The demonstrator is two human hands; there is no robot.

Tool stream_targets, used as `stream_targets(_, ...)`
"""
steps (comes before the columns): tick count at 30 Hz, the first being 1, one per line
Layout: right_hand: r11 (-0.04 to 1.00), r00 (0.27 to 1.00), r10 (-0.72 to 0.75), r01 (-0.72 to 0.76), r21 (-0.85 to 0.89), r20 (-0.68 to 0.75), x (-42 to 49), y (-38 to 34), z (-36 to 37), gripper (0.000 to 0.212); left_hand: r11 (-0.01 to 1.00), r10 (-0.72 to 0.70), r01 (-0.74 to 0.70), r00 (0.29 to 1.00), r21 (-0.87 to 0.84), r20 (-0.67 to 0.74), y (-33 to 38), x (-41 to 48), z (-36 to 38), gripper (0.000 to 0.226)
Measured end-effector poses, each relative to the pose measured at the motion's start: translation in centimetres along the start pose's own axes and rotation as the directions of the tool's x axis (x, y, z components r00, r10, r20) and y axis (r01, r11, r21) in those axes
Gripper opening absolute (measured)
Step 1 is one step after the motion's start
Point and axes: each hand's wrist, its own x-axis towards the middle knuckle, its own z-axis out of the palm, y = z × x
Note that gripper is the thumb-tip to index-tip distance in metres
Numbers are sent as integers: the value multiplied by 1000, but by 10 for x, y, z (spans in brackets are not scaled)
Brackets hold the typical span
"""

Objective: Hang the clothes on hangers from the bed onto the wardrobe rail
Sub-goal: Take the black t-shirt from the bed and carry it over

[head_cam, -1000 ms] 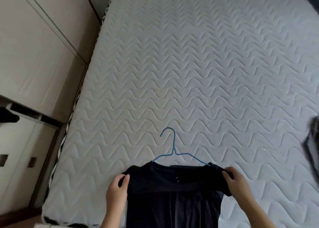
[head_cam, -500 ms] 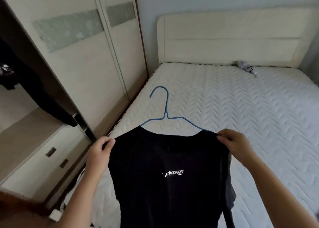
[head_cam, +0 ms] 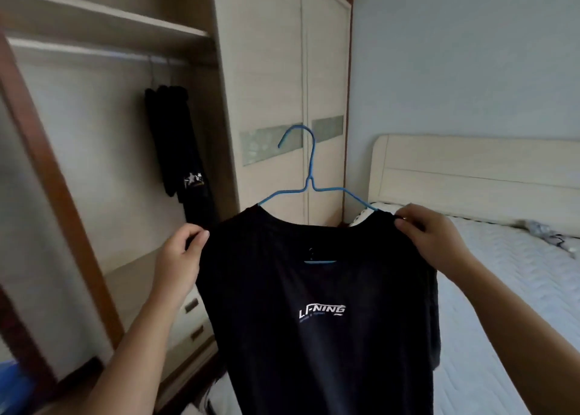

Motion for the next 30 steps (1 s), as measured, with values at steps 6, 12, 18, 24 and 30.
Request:
stream_targets(6,988,986,-149,145,47,80,9,-102,90,7,989,-60,79,987,126,-152,-40,-1,-128,19)
stream_targets(12,944,974,-168,114,308,152,25,-174,164,13,941,-156,219,957,258,-246,-87,-2,-233,20)
stream_targets(18,839,933,-255,83,537,253,57,-217,243,29,863,5,132,963,488,-269,-110,24,-287,36)
stream_targets(24,757,911,-325,88,647,256,111,-239,323,40,714,204,-20,962,700,-180,-138,107,-300,26)
stream_targets(30,847,923,-324,185,498,207,181,-235,374,28,704,223,-22,956,710,-191,-171,196,-283,28)
